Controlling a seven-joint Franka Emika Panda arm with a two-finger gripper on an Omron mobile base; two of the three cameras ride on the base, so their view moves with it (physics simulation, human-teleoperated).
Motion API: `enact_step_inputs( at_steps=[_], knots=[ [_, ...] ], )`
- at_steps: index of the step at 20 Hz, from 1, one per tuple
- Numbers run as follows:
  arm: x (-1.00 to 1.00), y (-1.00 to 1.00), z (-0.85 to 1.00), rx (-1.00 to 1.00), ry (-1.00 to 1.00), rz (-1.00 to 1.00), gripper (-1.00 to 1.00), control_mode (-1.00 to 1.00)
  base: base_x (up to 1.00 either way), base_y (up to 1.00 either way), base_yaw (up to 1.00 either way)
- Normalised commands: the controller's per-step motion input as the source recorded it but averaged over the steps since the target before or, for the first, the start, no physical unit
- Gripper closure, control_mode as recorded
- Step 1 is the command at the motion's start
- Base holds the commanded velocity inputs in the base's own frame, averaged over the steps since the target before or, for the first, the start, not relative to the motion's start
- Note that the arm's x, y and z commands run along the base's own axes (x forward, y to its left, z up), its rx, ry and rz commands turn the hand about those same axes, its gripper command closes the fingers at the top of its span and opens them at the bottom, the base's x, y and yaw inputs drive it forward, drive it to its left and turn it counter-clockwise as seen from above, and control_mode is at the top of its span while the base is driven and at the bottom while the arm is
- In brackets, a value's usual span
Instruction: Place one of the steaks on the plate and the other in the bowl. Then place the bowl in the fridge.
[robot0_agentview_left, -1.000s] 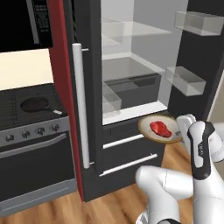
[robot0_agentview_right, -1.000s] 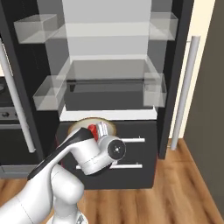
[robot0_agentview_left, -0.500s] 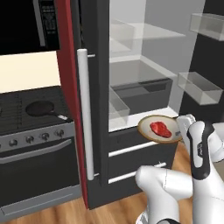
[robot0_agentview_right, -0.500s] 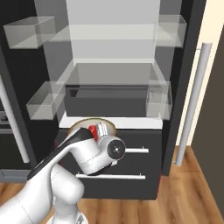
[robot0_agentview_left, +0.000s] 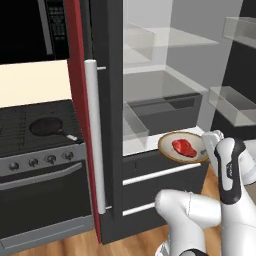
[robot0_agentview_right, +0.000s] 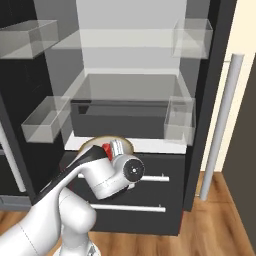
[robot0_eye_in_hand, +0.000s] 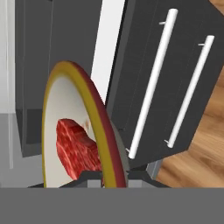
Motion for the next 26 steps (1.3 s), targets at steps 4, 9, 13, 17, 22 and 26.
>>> enact_step_inputs(
  at_steps=[4,9,13,17,22,26],
  knots=[
    [0.00,0.00,0.00,0.00,0.00,0.00,1.00,1.00,0.47,-0.30,0.12],
    [0.00,0.00,0.00,0.00,0.00,0.00,1.00,1.00,0.35,-0.18,0.04],
    [0.00,0.00,0.00,0.00,0.00,0.00,1.00,1.00,0.36,0.00,0.00],
    [0.00,0.00,0.00,0.00,0.00,0.00,1.00,1.00,0.41,0.00,0.00],
    [0.00,0.00,0.00,0.00,0.00,0.00,1.00,1.00,0.50,0.00,0.00],
    [0.00,0.00,0.00,0.00,0.00,0.00,1.00,1.00,0.51,0.00,0.00]
  ],
)
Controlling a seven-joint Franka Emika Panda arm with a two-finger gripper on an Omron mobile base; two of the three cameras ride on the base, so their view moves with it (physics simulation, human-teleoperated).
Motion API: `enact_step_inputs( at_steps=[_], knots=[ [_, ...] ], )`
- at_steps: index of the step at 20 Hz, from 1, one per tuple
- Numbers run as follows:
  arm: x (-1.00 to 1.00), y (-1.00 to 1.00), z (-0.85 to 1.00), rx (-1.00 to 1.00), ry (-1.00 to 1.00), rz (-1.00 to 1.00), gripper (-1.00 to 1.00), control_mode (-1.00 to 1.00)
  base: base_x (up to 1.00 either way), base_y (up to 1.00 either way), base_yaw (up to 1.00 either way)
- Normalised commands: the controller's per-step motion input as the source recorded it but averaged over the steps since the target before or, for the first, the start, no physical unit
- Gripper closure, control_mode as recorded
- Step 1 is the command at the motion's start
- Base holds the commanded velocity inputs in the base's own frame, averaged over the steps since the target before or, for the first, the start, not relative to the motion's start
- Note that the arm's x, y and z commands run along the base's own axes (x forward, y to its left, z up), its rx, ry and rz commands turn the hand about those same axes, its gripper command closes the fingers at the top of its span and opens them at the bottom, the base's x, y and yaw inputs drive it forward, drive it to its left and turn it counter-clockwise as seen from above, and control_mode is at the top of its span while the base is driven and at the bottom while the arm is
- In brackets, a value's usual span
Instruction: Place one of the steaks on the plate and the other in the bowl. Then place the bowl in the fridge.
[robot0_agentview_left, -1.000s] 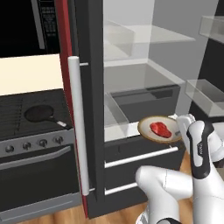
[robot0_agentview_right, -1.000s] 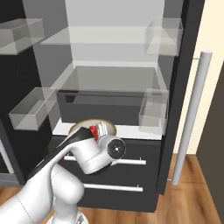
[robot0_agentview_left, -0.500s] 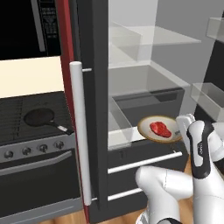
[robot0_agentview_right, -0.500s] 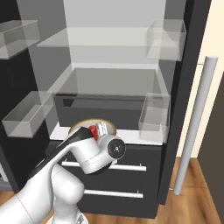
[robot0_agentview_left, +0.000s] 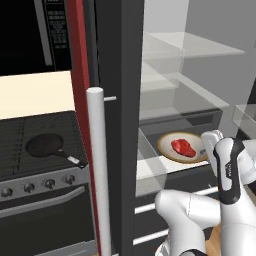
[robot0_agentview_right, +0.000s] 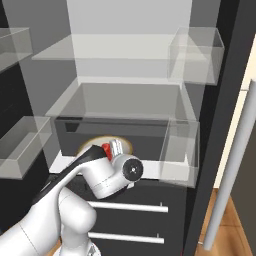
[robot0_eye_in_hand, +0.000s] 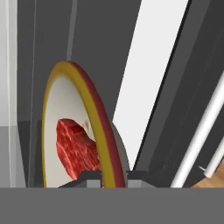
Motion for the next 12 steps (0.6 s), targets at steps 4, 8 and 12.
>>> enact_step_inputs(
  at_steps=[4,8,12],
  knots=[
    [0.00,0.00,0.00,0.00,0.00,0.00,1.00,1.00,0.40,0.00,0.00],
    [0.00,0.00,0.00,0.00,-0.02,0.00,1.00,-1.00,0.07,0.00,0.00],
    [0.05,0.00,0.00,0.00,-0.14,0.00,1.00,-1.00,0.00,0.00,0.00]
  ],
)
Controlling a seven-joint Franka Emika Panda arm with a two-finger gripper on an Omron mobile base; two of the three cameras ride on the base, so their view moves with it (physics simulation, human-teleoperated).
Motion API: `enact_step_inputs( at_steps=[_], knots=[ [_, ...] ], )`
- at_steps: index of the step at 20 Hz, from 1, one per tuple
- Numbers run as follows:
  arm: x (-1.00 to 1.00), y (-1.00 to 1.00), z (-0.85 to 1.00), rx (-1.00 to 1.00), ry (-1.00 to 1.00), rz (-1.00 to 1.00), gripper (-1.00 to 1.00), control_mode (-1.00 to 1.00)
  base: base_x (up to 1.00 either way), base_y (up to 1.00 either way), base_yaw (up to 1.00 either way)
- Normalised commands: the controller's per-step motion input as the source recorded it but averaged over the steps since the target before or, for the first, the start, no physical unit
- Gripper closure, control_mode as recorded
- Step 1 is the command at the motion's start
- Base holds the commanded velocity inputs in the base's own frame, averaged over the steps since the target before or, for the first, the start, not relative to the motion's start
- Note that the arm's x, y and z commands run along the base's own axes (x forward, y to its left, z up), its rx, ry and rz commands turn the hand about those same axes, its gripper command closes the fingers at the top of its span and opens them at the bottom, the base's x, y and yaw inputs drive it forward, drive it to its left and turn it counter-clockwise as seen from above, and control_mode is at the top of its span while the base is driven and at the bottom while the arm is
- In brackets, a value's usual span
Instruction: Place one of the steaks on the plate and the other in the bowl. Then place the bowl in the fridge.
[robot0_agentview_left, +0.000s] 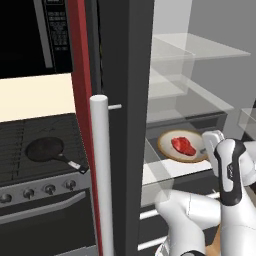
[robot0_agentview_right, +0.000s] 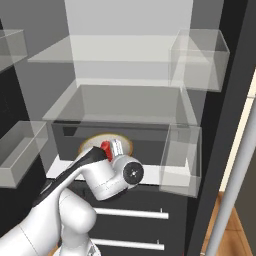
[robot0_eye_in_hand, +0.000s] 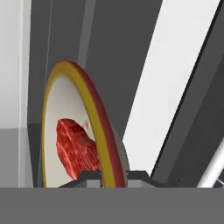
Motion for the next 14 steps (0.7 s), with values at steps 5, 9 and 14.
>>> enact_step_inputs(
  at_steps=[5,9,14],
  knots=[
    [0.11,0.00,0.04,0.03,-0.06,-0.03,1.00,-1.00,0.00,0.00,0.00],
    [0.00,0.00,0.21,0.06,0.00,-0.07,1.00,-1.00,0.00,0.00,0.00],
    [-0.03,0.00,0.46,0.07,0.00,-0.04,1.00,-1.00,0.00,0.00,0.00]
  ],
)
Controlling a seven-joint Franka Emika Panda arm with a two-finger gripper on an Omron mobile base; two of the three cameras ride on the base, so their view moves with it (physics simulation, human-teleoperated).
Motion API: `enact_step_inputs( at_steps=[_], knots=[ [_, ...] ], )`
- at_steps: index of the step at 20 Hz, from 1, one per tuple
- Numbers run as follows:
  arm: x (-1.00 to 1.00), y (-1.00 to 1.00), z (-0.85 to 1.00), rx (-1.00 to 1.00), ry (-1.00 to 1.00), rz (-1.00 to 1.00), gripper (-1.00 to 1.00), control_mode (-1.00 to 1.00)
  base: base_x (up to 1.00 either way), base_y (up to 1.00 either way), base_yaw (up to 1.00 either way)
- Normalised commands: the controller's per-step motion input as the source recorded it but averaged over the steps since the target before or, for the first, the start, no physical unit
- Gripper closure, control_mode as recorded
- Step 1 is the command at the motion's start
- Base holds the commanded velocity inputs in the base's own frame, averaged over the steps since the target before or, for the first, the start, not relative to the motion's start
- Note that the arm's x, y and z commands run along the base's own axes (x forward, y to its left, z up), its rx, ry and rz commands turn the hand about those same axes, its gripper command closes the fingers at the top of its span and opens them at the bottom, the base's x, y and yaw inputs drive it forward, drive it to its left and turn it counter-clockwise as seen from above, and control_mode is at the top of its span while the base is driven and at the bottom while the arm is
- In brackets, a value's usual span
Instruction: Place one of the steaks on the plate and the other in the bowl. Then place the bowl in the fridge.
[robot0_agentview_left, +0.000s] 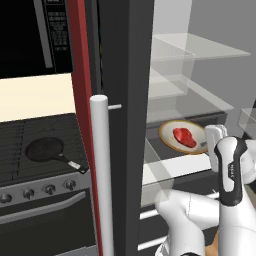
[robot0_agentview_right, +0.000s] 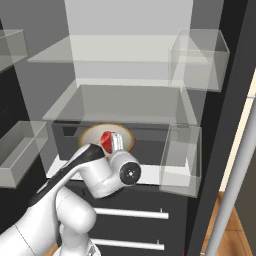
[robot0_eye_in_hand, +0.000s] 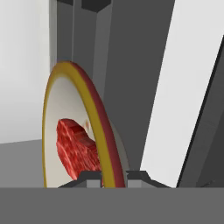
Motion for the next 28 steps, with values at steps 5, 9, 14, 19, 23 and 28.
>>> enact_step_inputs(
  at_steps=[5,9,14,19,23,28],
  knots=[
    [-0.09,0.00,0.59,0.00,-0.02,-0.01,1.00,-1.00,0.00,0.00,0.00],
    [0.02,0.00,0.38,0.00,0.00,-0.06,1.00,-1.00,0.00,0.00,0.00],
    [0.37,-0.03,0.21,0.00,0.00,-0.11,1.00,-1.00,0.00,0.00,0.00],
    [0.40,0.00,0.20,0.00,-0.01,-0.05,1.00,-1.00,0.00,0.00,0.00],
    [0.42,-0.06,0.40,0.04,0.00,0.00,1.00,-1.00,0.00,0.00,0.00],
    [0.61,-0.04,0.57,0.00,0.15,0.00,1.00,-1.00,0.00,0.00,0.00]
  ],
)
